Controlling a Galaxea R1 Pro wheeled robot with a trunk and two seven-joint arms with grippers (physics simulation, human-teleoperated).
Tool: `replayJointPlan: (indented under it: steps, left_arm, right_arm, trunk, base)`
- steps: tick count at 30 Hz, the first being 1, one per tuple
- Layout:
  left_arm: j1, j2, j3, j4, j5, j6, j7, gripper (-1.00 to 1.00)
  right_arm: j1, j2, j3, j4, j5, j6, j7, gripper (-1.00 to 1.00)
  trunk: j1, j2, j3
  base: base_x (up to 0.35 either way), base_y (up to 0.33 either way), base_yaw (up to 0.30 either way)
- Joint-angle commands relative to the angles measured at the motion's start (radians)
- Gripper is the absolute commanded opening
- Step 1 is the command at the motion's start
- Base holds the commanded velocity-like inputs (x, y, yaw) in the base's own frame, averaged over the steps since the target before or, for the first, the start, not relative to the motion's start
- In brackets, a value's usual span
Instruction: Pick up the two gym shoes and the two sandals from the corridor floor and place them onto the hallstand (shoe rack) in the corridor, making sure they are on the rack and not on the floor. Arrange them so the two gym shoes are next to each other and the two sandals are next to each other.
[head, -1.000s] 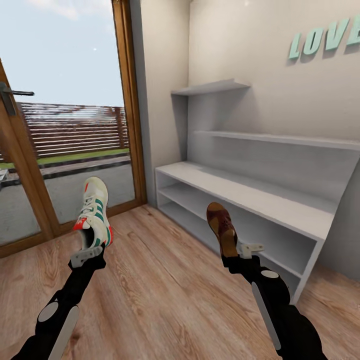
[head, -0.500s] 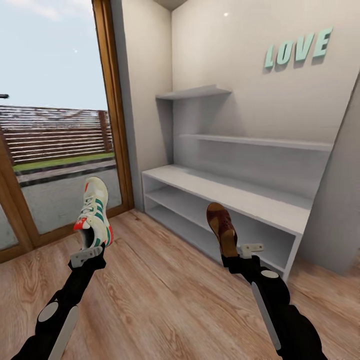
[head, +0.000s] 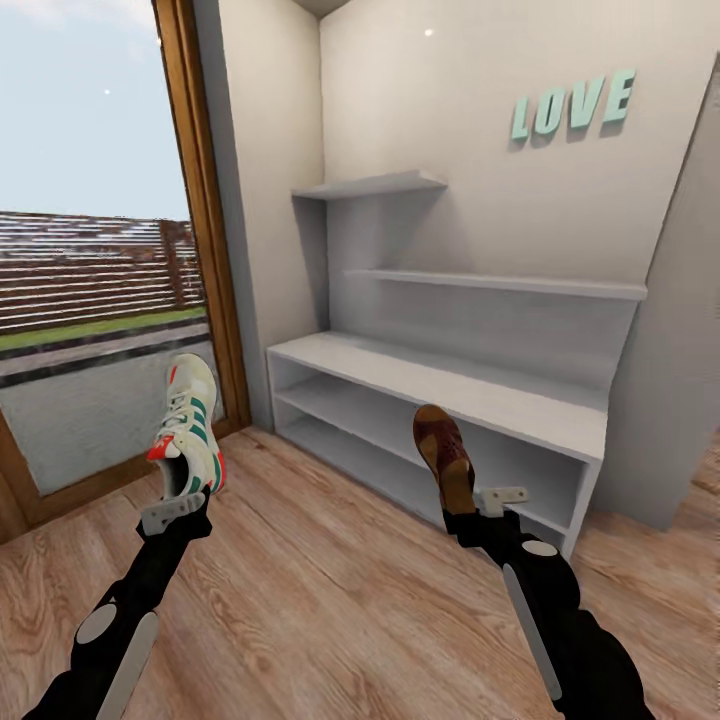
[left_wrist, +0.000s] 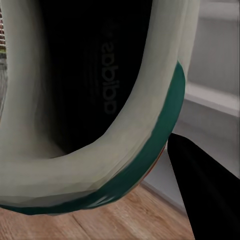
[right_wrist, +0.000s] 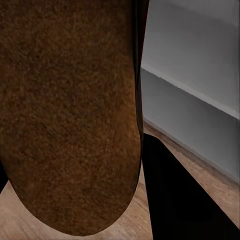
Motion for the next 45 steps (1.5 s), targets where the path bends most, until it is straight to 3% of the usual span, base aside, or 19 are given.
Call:
replayJointPlan:
  steps: [1, 45]
  left_arm:
    - [0.0, 0.0, 0.001, 0.0, 0.011, 0.001, -0.004, -1.0]
    - [0.0, 0.0, 0.001, 0.0, 0.01, 0.002, -0.004, -1.0]
  right_arm:
    - [-0.001, 0.0, 0.001, -0.001, -0.002, 0.006, -0.003, -1.0]
    - [-0.001, 0.001, 0.001, -0.001, -0.002, 0.006, -0.003, -1.0]
  trunk:
    - [0.0, 0.0, -0.001]
    - [0.0, 0.0, -0.001]
  base:
    - [0.086, 0.303, -0.299]
    - [0.082, 0.305, -0.3]
